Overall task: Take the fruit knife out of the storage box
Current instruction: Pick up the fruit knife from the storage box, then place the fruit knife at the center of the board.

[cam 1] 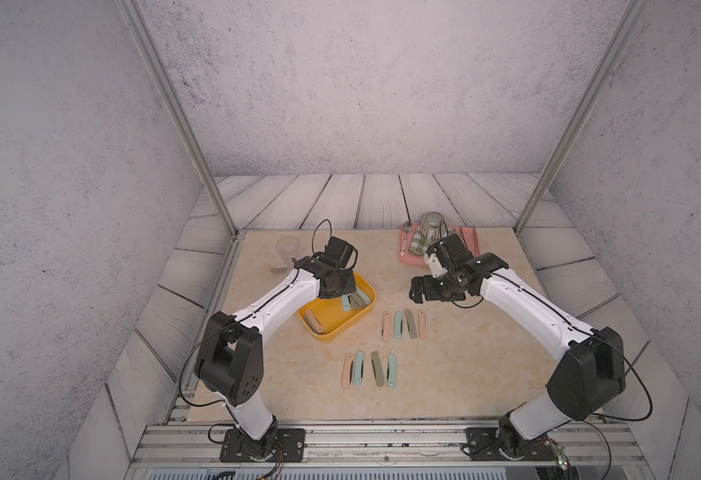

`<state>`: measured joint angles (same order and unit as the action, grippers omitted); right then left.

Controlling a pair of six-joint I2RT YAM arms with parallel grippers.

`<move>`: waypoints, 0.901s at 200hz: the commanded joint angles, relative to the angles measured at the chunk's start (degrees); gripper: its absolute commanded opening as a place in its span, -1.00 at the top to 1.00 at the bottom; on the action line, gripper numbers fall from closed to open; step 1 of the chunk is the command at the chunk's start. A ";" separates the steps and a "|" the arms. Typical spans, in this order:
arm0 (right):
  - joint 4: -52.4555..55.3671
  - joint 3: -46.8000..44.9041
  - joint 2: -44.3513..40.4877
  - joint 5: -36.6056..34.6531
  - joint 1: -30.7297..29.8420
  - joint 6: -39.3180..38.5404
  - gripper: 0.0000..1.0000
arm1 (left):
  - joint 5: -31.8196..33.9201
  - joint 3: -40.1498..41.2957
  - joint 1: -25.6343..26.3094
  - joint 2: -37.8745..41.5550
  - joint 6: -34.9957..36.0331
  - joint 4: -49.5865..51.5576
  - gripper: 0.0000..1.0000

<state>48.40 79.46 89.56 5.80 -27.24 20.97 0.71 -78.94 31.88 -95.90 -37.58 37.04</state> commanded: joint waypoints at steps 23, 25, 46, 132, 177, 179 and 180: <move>3.38 1.43 -1.64 -3.02 0.13 1.87 -0.98 | -0.84 0.27 5.71 3.22 -3.15 2.58 0.52; 3.48 1.43 -1.62 -3.13 0.12 1.94 -0.98 | -0.92 0.38 5.97 3.38 -3.32 2.46 0.52; 4.70 1.31 -1.89 -4.40 0.39 3.05 -0.98 | -1.14 1.99 8.75 4.09 -5.26 2.05 0.52; 3.90 -8.38 -8.60 -4.70 3.48 7.91 -0.98 | -1.43 8.14 21.52 2.37 -14.79 -2.89 0.53; 3.49 -13.04 -13.09 -3.23 6.27 8.39 -0.98 | -0.82 9.54 26.59 -1.32 -20.25 -7.35 0.54; 3.53 -13.20 -13.20 -3.20 6.42 8.34 -0.98 | -0.80 9.47 26.84 -1.58 -20.40 -7.53 0.54; 3.53 -13.28 -13.28 -3.19 6.46 8.41 -0.98 | -0.76 9.44 27.01 -1.71 -20.50 -7.56 0.54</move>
<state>51.62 67.72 79.24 1.76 -22.22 28.32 -0.89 -69.76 56.84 -94.80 -54.06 32.64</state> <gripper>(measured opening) 0.988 0.249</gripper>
